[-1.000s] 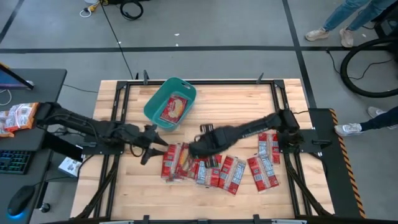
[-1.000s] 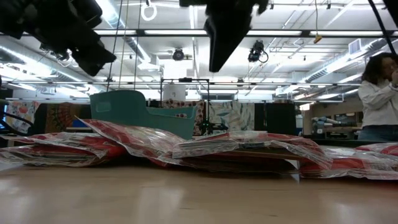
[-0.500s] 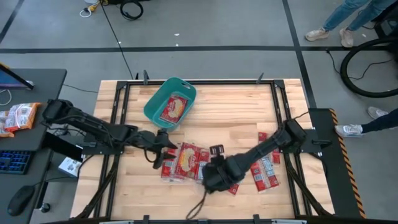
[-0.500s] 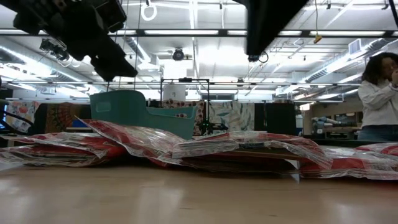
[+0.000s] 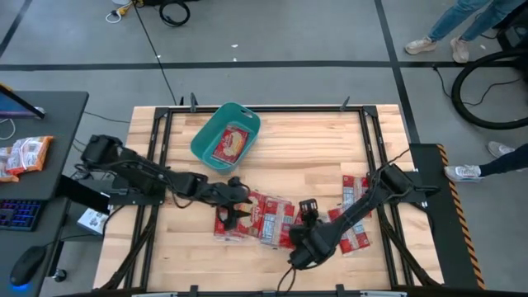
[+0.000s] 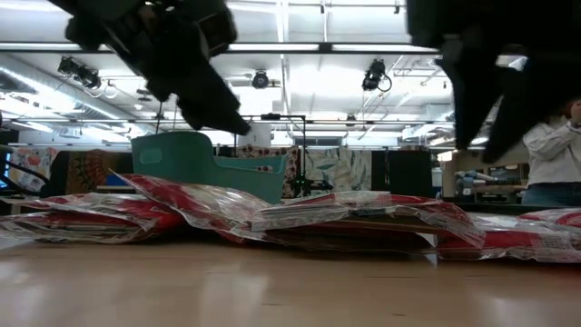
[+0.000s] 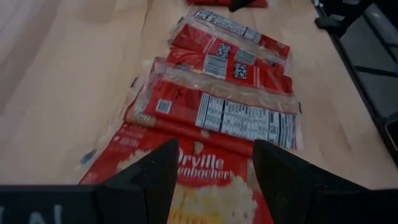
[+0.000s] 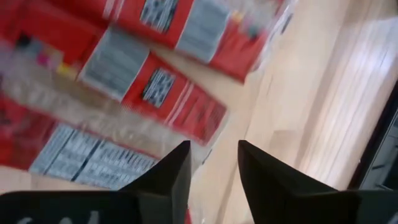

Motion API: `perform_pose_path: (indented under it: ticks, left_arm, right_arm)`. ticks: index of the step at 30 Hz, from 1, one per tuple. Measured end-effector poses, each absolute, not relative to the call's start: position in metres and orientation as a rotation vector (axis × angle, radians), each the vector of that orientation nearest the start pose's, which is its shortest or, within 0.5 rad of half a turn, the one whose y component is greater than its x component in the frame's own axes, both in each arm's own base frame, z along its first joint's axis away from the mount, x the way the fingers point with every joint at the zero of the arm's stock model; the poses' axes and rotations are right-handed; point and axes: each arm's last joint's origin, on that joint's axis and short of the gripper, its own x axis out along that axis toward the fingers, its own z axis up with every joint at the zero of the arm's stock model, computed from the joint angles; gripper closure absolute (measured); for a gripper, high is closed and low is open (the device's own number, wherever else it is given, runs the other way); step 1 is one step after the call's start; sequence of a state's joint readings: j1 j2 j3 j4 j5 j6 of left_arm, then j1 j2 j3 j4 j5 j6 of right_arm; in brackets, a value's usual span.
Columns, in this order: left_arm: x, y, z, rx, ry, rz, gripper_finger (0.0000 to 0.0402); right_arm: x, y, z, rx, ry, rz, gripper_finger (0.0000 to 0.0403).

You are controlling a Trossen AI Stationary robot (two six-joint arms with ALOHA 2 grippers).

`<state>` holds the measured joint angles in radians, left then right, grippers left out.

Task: Sort popcorn bags into baskets
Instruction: Put the popcorn bag into the green bin

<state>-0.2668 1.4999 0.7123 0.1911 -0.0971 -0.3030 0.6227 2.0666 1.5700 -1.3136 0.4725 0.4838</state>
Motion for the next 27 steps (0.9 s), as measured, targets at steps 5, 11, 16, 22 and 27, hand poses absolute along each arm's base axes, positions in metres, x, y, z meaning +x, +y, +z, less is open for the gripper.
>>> perform_pose_path:
  ticks: [5, 11, 16, 22, 27]
  left_arm:
    - [0.315, -0.083, 0.172, -0.145, 0.637, -0.080, 0.0192]
    - [0.343, -0.091, 0.162, -0.094, 0.651, -0.094, 0.0192]
    - [0.355, -0.094, 0.155, -0.065, 0.672, -0.112, 0.0192]
    - [0.357, -0.094, 0.146, -0.057, 0.692, -0.113, 0.0192]
    - [0.357, -0.095, 0.138, -0.038, 0.725, -0.115, 0.0192]
  right_arm:
    - [0.291, 0.206, 0.168, -0.585, 1.490, -0.316, 0.0233]
    - [0.279, 0.213, 0.163, -0.550, 1.466, -0.364, 0.0208]
    - [0.279, 0.222, 0.162, -0.485, 1.426, -0.342, 0.0195]
    - [0.291, 0.235, 0.159, -0.454, 1.264, -0.261, 0.0190]
    - [0.297, 0.236, 0.158, -0.535, 1.151, -0.264, 0.0189]
